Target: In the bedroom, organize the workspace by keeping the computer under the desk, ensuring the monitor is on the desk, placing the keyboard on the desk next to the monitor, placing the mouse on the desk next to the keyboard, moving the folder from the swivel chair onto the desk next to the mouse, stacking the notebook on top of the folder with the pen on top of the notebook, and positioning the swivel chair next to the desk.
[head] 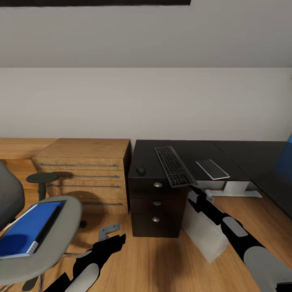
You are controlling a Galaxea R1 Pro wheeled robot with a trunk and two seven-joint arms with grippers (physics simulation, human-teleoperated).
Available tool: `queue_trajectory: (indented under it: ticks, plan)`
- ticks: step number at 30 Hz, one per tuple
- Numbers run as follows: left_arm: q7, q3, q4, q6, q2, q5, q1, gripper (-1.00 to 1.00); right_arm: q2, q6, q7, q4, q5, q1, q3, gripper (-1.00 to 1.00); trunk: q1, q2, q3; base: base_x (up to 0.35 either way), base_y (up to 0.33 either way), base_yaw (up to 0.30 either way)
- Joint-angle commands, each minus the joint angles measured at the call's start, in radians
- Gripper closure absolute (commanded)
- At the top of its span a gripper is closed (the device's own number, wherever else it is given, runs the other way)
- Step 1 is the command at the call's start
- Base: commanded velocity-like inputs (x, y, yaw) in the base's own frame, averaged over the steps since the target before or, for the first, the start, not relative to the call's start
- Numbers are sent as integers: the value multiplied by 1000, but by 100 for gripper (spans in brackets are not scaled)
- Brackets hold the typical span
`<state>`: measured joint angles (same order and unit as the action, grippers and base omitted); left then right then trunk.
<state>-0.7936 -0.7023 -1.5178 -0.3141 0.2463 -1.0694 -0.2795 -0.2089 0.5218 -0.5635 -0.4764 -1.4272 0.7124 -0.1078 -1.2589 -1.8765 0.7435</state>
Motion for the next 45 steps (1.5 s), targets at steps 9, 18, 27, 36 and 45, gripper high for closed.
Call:
queue_trajectory:
  ticks: [9, 18, 27, 36, 45]
  plan:
    - [-7, -2, -1, -3, 1, -4, -1, -100, 0, -8, -3, 1, -6, 1, -6, -100, 0, 0, 1, 131, 0, 0]
    - [-6, -16, -1, -4, 2, -5, -1, -100, 0, -11, -3, 1, -6, 1, -6, -100, 0, 0, 1, 128, 0, 0]
    - [-6, -20, -1, -5, 2, -4, -1, -100, 0, -11, -3, 1, -6, 1, -6, -100, 0, 0, 1, 20, 0, 0]
    - [-7, -20, -1, -5, 2, -7, -1, -100, 0, -11, -3, 1, -6, 1, -6, -100, 0, 0, 1, 103, 0, 0]
    - [-7, -20, -1, -5, 2, -7, -1, -100, 0, -11, -2, 1, -6, 1, -7, -100, 0, 0, 1, 6, 0, 0]
